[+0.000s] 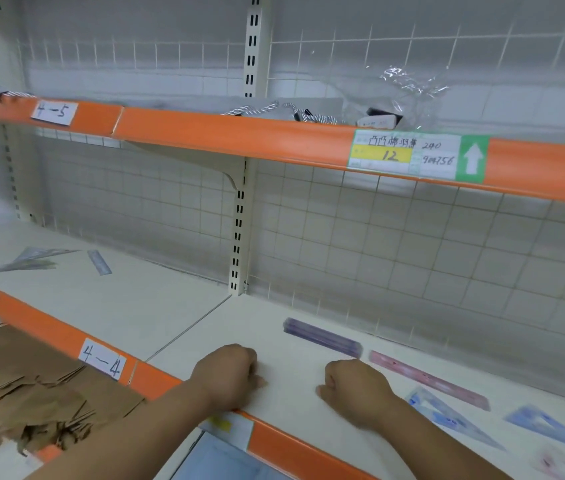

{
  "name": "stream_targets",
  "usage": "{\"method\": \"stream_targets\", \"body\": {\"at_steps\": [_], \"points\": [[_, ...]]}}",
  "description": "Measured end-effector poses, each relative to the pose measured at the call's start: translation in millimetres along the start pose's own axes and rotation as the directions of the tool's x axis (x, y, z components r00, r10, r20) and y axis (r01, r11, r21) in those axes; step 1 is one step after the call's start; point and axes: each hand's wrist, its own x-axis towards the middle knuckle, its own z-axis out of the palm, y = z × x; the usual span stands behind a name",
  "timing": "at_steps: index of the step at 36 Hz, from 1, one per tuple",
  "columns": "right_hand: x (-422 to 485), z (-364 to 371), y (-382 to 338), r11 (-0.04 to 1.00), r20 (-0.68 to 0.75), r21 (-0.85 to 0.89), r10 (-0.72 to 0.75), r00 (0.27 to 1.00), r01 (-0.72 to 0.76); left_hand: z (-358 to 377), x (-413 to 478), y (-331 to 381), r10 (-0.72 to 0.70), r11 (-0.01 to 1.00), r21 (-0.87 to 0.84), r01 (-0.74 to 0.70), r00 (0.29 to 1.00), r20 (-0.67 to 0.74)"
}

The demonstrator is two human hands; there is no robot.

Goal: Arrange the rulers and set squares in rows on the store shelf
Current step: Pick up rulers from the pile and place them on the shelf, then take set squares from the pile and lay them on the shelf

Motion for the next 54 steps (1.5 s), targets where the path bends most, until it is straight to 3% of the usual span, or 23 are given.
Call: {"method": "stream_targets", "body": {"at_steps": [31,39,48,54], "points": [[-25.1,-6.8,-41.9,0.994,-0.036,0.025,-0.105,0.994,0.106,-14.9,-58.1,-6.9,-0.05,0.994,-0.104,0.044,0.997,-0.06],[-6.3,-13.3,-115.7,0.986,-0.066,0.004,-0.167,0.984,0.168,-40.2,-80.0,-68.4,-0.091,0.991,-0.103,0.082,0.992,-0.087],[23.8,-10.6,-253.8,0.959,-0.104,0.014,-0.279,0.955,0.281,-83.0,-122.2,-196.4,-0.118,0.992,-0.061,0.111,0.985,-0.127],[39.0,-1.1,-338.5,0.94,-0.108,0.022,-0.337,0.935,0.341,-103.8,-154.6,-279.6,-0.219,0.975,-0.083,0.209,0.963,-0.157]]}}
